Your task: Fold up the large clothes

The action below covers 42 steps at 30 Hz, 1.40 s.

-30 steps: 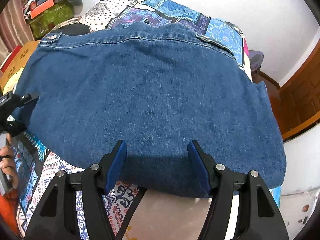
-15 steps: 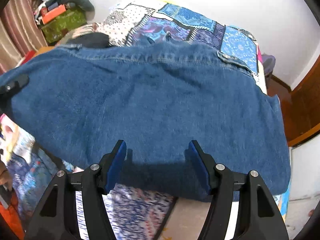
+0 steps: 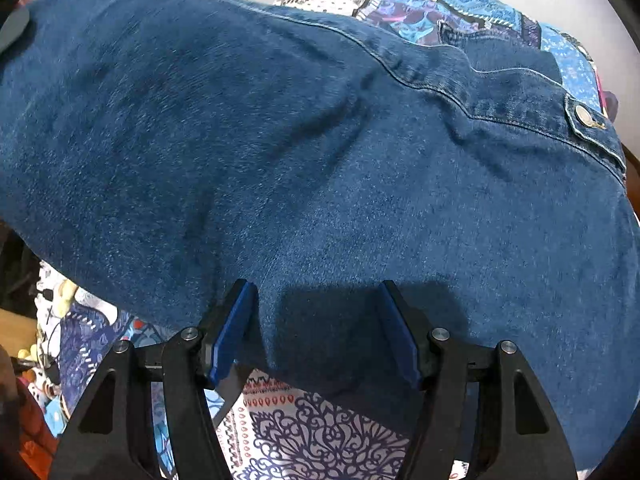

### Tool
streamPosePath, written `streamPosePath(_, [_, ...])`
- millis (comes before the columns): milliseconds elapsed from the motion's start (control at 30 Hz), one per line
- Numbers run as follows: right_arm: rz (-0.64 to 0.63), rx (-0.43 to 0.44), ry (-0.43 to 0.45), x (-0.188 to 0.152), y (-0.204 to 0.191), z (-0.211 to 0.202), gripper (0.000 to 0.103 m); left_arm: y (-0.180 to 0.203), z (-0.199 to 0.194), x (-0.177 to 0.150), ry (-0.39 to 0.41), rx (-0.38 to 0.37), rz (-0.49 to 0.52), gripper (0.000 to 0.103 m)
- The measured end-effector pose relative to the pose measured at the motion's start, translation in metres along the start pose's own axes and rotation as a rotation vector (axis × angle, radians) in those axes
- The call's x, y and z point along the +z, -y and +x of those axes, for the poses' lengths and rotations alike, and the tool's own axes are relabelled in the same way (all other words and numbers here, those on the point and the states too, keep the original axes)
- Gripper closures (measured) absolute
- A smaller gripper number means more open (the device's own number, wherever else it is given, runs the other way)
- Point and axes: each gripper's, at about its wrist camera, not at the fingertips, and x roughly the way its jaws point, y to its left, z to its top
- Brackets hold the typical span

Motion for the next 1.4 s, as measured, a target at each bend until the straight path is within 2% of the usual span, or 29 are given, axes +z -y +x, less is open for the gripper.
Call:
streamPosePath(100, [0.028,0.013,0.038,-0.006,0.02,-0.023,0.043,0.025,0.003,0.006,0.003,-0.034,0.041,0.094])
streamPosePath(233, [0.065,-0.053,0.14,-0.027,0.058,-0.066,0.043,0.072,0.014,0.009,-0.015,-0.104,0.102,0.094])
streamPosePath(367, [0.176,-0.099,0.22,-0.061,0.117,-0.113,0.042,0.132,0.034,0.001,-0.073,-0.207,0.158,0.094])
streamPosePath(433, [0.221,-0.141,0.239,-0.063,0.134,-0.127,0.042,0.169,0.052,-0.013,-0.133,-0.263,0.197,0.094])
streamPosePath(500, [0.262,-0.201,0.255,-0.079,0.155,-0.144,0.042,0.193,0.067,-0.027,-0.193,-0.305,0.22,0.094])
streamPosePath(533, [0.276,-0.219,0.261,-0.085,0.162,-0.15,0.042,0.208,0.083,-0.041,-0.262,-0.343,0.225,0.094])
streamPosePath(600, [0.313,-0.243,0.262,-0.098,0.179,-0.16,0.042,0.222,0.105,-0.061,-0.37,-0.37,0.231,0.094])
streamPosePath(633, [0.334,-0.247,0.262,-0.104,0.186,-0.164,0.042,0.23,0.117,-0.077,-0.432,-0.363,0.254,0.094])
streamPosePath(700, [0.363,-0.247,0.266,-0.112,0.196,-0.17,0.042,0.24,0.131,-0.106,-0.497,-0.322,0.32,0.094])
streamPosePath(767, [0.381,-0.247,0.268,-0.116,0.201,-0.173,0.042,0.241,0.134,-0.121,-0.528,-0.286,0.364,0.094])
streamPosePath(867, [0.379,-0.247,0.277,-0.119,0.202,-0.178,0.042,0.236,0.125,-0.128,-0.521,-0.28,0.393,0.09])
streamPosePath(967, [0.37,-0.241,0.289,-0.119,0.197,-0.18,0.042,0.235,0.11,-0.121,-0.564,-0.298,0.426,0.08])
streamPosePath(1033, [0.362,-0.227,0.302,-0.121,0.195,-0.184,0.042,0.24,0.096,-0.12,-0.564,-0.318,0.464,0.076])
streamPosePath(1133, [0.335,-0.208,0.327,-0.115,0.184,-0.19,0.043,0.239,0.067,-0.108,-0.472,-0.304,0.548,0.06])
streamPosePath(1200, [0.312,-0.205,0.341,-0.109,0.175,-0.192,0.042,0.235,0.052,-0.099,-0.414,-0.297,0.563,0.049])
streamPosePath(1333, [0.243,-0.195,0.377,-0.092,0.153,-0.195,0.042,0.209,0.035,-0.075,-0.351,-0.286,0.511,0.048])
streamPosePath(1400, [0.208,-0.197,0.399,-0.083,0.142,-0.194,0.042,0.191,0.04,-0.063,-0.332,-0.24,0.475,0.048])
